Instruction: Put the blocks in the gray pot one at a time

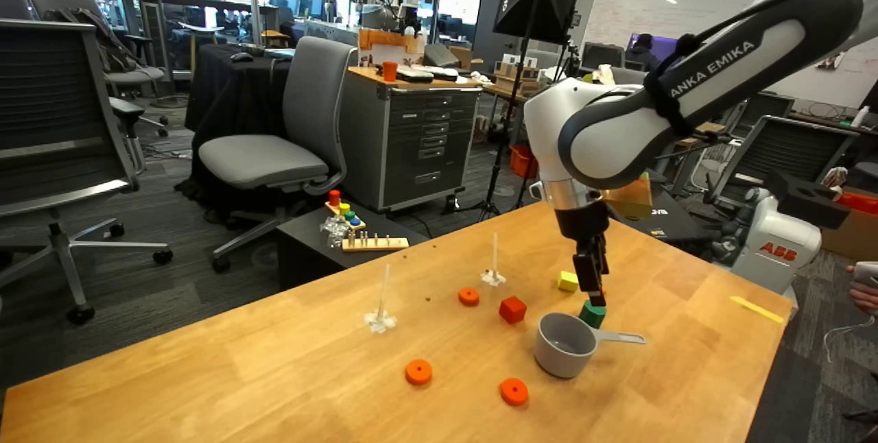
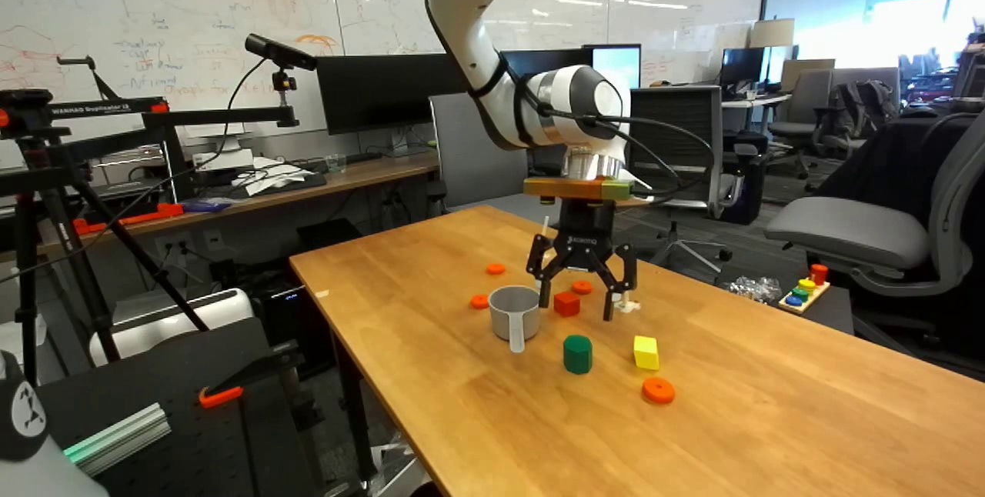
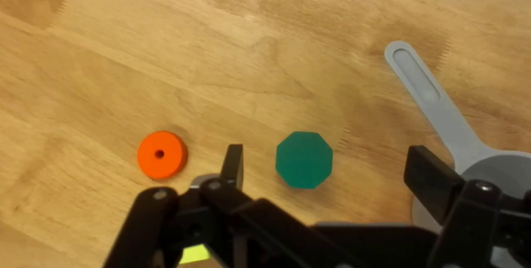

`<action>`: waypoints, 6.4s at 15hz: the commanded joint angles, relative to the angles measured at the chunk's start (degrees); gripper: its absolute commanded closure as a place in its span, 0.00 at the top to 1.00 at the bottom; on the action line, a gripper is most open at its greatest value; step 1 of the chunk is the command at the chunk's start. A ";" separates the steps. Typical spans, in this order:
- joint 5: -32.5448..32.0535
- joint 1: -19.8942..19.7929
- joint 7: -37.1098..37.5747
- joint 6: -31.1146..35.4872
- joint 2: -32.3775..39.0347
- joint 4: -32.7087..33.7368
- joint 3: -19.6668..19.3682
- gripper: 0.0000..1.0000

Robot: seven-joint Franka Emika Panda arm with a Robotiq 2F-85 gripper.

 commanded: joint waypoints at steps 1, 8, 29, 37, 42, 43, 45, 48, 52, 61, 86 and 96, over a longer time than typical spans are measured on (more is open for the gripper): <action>0.56 -0.92 0.05 1.76 2.13 0.77 -0.43 1.00; 1.19 -2.45 -0.45 3.79 4.63 1.02 -0.37 1.00; 1.15 -1.06 -0.32 9.14 2.81 -2.47 0.75 0.18; 3.34 0.40 -0.56 10.88 -7.58 -9.68 4.66 0.18; 4.18 0.44 -0.90 10.70 -11.43 -12.43 4.86 0.18; 4.42 0.50 -0.93 10.70 -11.65 -12.90 4.91 0.18; 4.63 0.69 -0.95 10.85 -11.30 -13.60 5.01 0.18; 4.71 1.44 -0.35 10.90 -10.05 -13.98 5.33 0.18; 4.47 2.98 0.32 10.97 -8.55 -13.38 5.95 0.18; 4.01 5.54 1.64 9.45 -5.85 -9.86 5.38 0.83; -7.30 -0.24 -10.96 -7.26 14.59 27.39 -3.79 1.00; -5.16 -0.12 -19.77 -10.50 24.47 38.62 -1.69 1.00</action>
